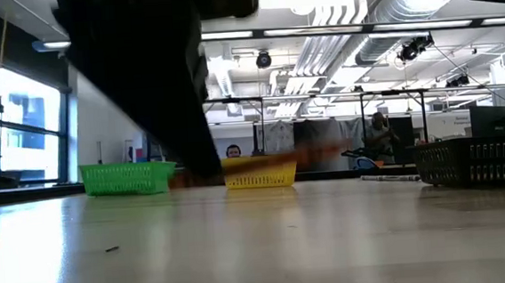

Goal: Sort crayons
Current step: Put the orange crayon into the black bin

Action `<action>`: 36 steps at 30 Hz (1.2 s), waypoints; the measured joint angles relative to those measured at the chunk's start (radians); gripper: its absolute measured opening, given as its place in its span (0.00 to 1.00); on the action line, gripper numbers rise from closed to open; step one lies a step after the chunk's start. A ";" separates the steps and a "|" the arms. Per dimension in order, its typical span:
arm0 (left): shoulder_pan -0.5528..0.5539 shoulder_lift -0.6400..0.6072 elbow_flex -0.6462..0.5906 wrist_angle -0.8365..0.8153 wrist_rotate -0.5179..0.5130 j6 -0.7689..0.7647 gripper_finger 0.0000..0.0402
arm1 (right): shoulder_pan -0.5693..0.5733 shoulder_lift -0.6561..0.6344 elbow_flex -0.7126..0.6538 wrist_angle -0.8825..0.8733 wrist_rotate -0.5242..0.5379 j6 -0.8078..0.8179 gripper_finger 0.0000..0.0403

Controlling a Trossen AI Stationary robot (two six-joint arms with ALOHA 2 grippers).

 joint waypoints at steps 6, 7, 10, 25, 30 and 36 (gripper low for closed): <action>0.004 -0.058 0.003 0.038 -0.088 0.019 0.00 | 0.052 -0.018 0.000 -0.062 0.165 0.051 0.22; 0.005 -0.073 0.003 0.031 -0.126 0.029 0.00 | 0.063 -0.027 0.000 -0.110 0.203 0.093 0.22; 0.005 -0.107 0.003 0.032 -0.257 0.049 0.00 | 0.109 -0.057 0.000 -0.250 0.311 0.279 0.22; 0.034 -0.159 0.005 0.488 -0.743 0.475 0.00 | 0.248 -0.088 0.000 -0.047 1.052 0.391 0.22; 0.052 -0.155 0.006 0.680 -0.758 0.553 0.00 | 0.259 -0.074 0.000 0.082 1.133 0.292 0.22; 0.056 -0.151 0.006 0.795 -0.720 0.610 0.00 | 0.259 -0.003 0.000 0.164 1.152 0.316 0.22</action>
